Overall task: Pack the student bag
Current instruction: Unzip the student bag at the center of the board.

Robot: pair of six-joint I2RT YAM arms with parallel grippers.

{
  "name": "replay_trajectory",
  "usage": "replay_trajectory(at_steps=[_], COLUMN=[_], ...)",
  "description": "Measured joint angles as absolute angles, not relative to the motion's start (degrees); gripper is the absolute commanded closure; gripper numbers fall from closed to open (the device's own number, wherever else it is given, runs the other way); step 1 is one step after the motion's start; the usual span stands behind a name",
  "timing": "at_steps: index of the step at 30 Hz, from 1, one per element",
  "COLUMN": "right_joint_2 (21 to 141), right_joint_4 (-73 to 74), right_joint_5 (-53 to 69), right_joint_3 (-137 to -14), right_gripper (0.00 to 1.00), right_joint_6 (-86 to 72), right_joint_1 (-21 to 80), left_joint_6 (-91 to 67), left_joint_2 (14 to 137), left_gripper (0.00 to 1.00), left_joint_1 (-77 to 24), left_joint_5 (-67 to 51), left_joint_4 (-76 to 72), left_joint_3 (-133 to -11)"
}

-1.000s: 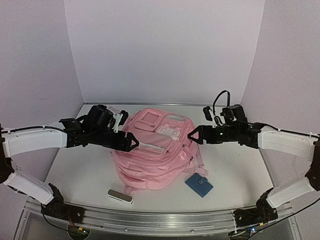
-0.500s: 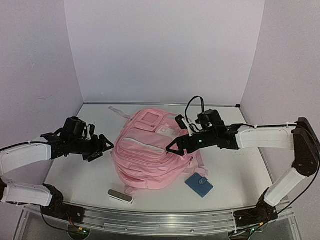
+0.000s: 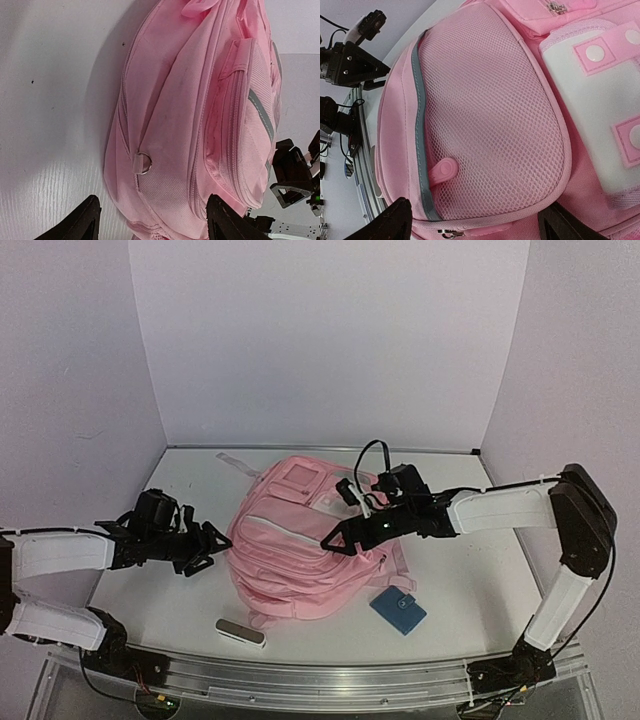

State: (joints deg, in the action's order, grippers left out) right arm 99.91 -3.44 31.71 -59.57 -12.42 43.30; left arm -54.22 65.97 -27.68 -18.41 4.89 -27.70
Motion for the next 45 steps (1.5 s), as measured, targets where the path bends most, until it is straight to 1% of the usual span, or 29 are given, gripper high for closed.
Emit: replay_trajectory(at_steps=[2,5,9,12,14,17,19,21,27,33,38,42,45], right_joint_2=[100.3,101.0,101.3,101.3,101.3,101.1,100.8,100.5,99.9,99.9,99.9,99.7,99.1], right_joint_4=[-3.4,-3.4,-3.2,-2.6,-2.2,-1.3,-0.4,0.3,0.6,0.7,0.6,0.3,-0.1], right_joint_5=[32.3,33.2,35.0,37.0,37.7,38.3,38.3,37.4,32.6,29.2,27.5,25.5,23.2], right_joint_3=[-59.8,-60.2,-60.3,-60.3,-60.3,-60.2,-60.2,-60.2,-60.2,-60.1,-60.0,-59.2,-58.6], right_gripper=[0.23,0.28,0.35,0.38,0.4,0.43,0.45,0.51,0.63,0.8,0.92,0.99,1.0], right_joint_6=[-12.4,-12.3,-12.5,-12.7,-12.7,-12.9,-13.0,-13.1,-12.8,-12.6,-12.9,-13.8,-15.2], right_joint_1=[43.3,43.3,43.7,44.6,45.4,46.5,47.6,48.5,49.6,49.9,51.0,52.1,53.0], left_joint_6=[-54.3,-54.5,-54.5,-54.4,-54.2,-54.0,-54.0,-53.9,-54.0,-54.0,-54.1,-54.1,-54.5], left_joint_2=[67.9,70.4,73.4,75.4,76.7,78.9,80.2,81.1,82.7,82.7,82.1,80.4,78.9], left_gripper=[0.29,0.34,0.47,0.61,0.69,0.77,0.79,0.81,0.88,1.0,1.0,1.0,1.0], left_joint_1=[-27.7,-27.6,-27.4,-27.2,-27.0,-26.7,-26.5,-26.3,-26.1,-26.0,-26.0,-26.1,-26.1], left_joint_5=[-18.6,-19.4,-20.0,-20.8,-21.3,-21.9,-22.5,-22.8,-23.6,-23.8,-23.1,-21.9,-20.7], left_joint_4=[3.2,0.6,-2.2,-4.3,-5.2,-6.3,-6.5,-6.6,-6.8,-6.7,-6.6,-5.9,-5.4], left_joint_3=[-27.7,-27.7,-27.7,-27.7,-27.9,-28.3,-29.0,-29.6,-30.8,-31.1,-31.1,-31.1,-31.1])
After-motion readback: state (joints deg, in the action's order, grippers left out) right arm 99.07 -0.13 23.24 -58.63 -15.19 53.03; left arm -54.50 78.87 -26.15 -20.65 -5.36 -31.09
